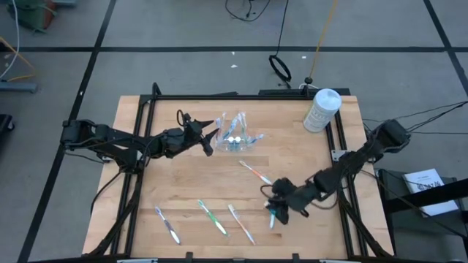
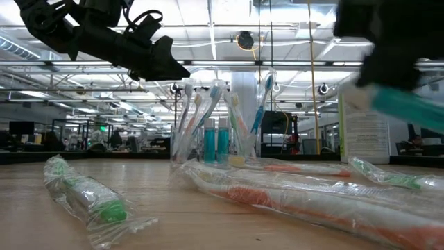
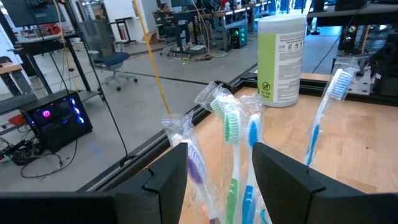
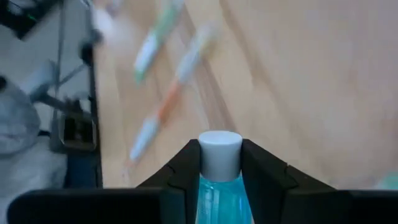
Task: Pick & Place Toothbrushes
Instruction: Put the mouthwash into the transparent organizer
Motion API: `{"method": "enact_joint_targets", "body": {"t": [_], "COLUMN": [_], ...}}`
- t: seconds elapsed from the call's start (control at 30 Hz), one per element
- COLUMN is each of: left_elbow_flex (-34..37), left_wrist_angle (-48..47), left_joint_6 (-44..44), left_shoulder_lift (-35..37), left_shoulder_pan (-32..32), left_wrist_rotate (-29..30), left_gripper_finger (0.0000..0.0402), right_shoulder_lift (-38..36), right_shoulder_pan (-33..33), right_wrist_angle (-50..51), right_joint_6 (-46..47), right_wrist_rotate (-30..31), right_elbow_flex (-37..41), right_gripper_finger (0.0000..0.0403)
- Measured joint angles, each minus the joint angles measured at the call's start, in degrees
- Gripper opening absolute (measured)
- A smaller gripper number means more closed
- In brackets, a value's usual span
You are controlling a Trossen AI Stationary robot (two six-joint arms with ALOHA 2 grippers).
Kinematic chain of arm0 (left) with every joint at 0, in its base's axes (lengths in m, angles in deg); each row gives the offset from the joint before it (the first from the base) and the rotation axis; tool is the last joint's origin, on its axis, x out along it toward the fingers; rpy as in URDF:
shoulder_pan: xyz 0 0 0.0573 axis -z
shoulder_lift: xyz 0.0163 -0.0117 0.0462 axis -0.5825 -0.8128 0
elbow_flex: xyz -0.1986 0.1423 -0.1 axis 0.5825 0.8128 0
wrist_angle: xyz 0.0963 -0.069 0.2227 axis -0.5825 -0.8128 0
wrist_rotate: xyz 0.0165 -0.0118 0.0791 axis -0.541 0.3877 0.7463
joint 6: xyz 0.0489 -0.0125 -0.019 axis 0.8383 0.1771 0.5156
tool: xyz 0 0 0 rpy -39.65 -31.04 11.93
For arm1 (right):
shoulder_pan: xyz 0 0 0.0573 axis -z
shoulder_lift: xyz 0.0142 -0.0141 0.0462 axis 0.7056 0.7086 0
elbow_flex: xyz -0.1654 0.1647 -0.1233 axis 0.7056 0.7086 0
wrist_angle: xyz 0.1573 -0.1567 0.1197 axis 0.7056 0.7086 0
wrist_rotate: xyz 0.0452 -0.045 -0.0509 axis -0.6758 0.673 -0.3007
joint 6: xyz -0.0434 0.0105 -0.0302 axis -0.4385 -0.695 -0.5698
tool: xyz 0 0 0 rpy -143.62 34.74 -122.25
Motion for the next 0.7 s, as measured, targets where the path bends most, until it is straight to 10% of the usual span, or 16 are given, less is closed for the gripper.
{"method": "enact_joint_targets", "body": {"t": [0.33, 0.53, 0.7], "left_elbow_flex": [0.00, 0.00, 0.00], "left_wrist_angle": [-0.21, -0.21, -0.23], "left_joint_6": [-0.26, -1.53, -1.82], "left_shoulder_lift": [-0.01, 0.00, -0.01], "left_shoulder_pan": [0.00, 0.06, 0.11], "left_wrist_rotate": [-3.28, -4.50, -4.57], "left_gripper_finger": [0.0186, 0.0186, 0.0186], "right_shoulder_lift": [-2.73, 6.32, 8.36], "right_shoulder_pan": [16.17, 26.99, 34.98], "right_wrist_angle": [-24.86, -49.49, -54.18], "right_joint_6": [-50.00, -60.58, -62.72], "right_wrist_rotate": [13.85, -5.48, -6.54], "right_elbow_flex": [-0.03, -0.07, -0.40], "right_gripper_finger": [0.0087, 0.0087, 0.0087]}}
